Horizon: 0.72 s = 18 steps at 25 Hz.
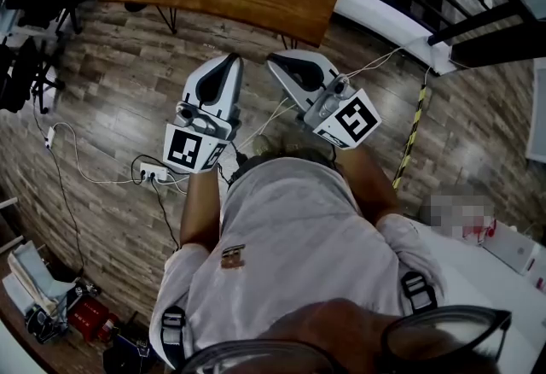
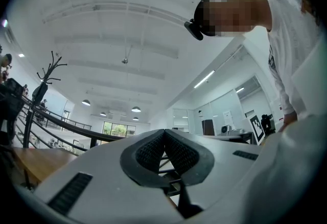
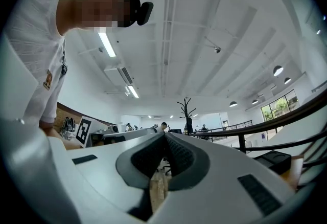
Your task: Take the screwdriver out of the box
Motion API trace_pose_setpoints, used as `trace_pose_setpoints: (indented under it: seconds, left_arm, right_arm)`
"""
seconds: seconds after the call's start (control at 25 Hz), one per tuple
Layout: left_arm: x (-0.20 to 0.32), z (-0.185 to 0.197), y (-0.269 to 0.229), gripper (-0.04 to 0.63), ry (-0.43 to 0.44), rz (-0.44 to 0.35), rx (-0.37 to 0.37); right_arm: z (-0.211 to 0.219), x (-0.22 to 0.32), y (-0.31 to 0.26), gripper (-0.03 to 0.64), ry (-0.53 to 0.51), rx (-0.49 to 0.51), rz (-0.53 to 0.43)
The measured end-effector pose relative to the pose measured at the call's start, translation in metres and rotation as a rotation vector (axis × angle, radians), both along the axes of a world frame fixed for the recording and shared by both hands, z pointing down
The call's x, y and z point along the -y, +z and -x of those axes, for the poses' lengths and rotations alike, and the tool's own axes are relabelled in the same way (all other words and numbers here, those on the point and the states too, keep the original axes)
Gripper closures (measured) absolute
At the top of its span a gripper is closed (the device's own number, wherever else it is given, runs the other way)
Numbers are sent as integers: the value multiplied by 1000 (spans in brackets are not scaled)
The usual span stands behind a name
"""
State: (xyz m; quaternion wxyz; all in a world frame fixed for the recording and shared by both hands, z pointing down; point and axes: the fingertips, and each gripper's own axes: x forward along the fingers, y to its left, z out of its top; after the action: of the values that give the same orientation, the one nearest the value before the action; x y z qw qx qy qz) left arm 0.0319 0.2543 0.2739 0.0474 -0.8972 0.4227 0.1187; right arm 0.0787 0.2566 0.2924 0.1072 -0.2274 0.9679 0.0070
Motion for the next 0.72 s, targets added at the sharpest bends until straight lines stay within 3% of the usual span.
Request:
trace_pose_setpoints:
  seconds: [0.72]
  left_arm:
    - [15,60,0,577,10,-16,-9]
  right_arm:
    - [55,16,-2,584,17,-14,-9]
